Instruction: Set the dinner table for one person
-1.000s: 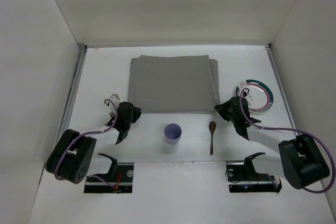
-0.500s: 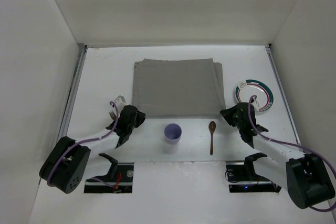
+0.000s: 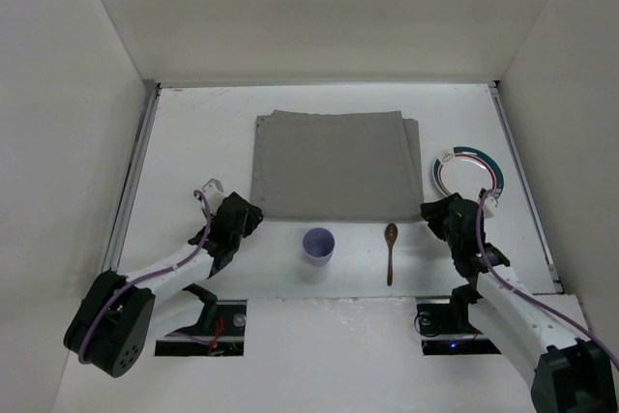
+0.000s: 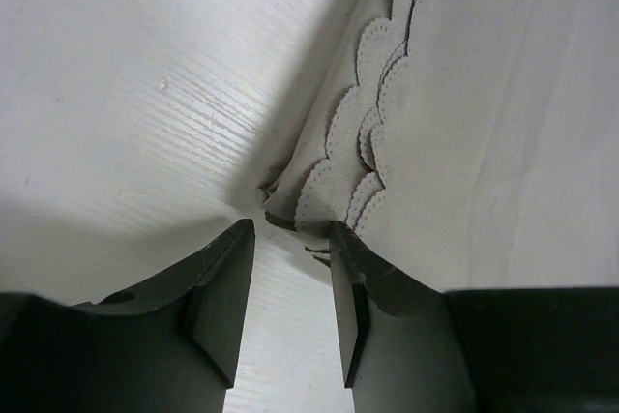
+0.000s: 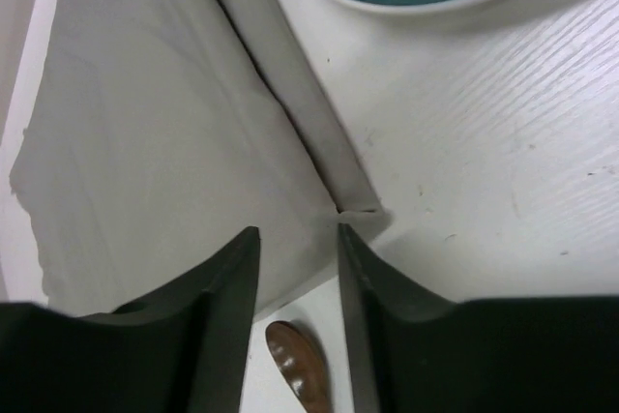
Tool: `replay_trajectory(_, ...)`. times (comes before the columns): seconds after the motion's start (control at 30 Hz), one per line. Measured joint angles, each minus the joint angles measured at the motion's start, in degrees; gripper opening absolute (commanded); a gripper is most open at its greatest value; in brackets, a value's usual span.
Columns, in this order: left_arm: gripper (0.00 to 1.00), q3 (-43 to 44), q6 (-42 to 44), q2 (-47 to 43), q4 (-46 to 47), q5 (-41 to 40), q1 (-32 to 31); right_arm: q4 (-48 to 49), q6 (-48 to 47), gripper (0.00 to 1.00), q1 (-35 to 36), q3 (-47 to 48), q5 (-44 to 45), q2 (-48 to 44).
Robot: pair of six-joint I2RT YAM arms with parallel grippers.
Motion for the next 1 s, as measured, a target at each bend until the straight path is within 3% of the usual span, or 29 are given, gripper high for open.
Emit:
replay_trajectory(0.2,0.34,-0.04,0.94,-4.63,-2.14,-1.44,-0.02,-1.36,-2.78,0.57,-0.98,0.52,0.26,2.14)
replay_trajectory(0.33,0.49,-0.02,1.81,-7.10,-3.34,-2.56,-0.28,-1.68,-3.82,0.60,-1.07,0.96,0.26,3.17)
replay_trajectory(0.53,0.51,0.31,3.23,-1.29,-1.88,-2.21,0.33,-2.29,-4.98,0.62,-1.88,4.31,0.17,4.96)
replay_trajectory(0.6,0.44,0.76,3.48,1.99,0.55,-1.66,0.70,-2.51,-5.33,0.62,-2.08,6.21,-0.11,6.49)
replay_trajectory(0.67,0.28,1.99,3.78,4.79,2.27,-0.83,1.11,-2.54,-5.60,0.64,-2.10,7.80,-0.20,7.13)
replay_trajectory(0.77,0.11,2.86,4.46,7.87,3.76,-0.24,1.68,-2.56,-5.75,0.67,-3.15,9.03,-0.35,6.67)
replay_trajectory(1.0,0.04,2.64,4.57,7.02,4.37,0.79,4.94,-4.04,-5.75,0.70,-12.46,9.11,-1.16,5.14)
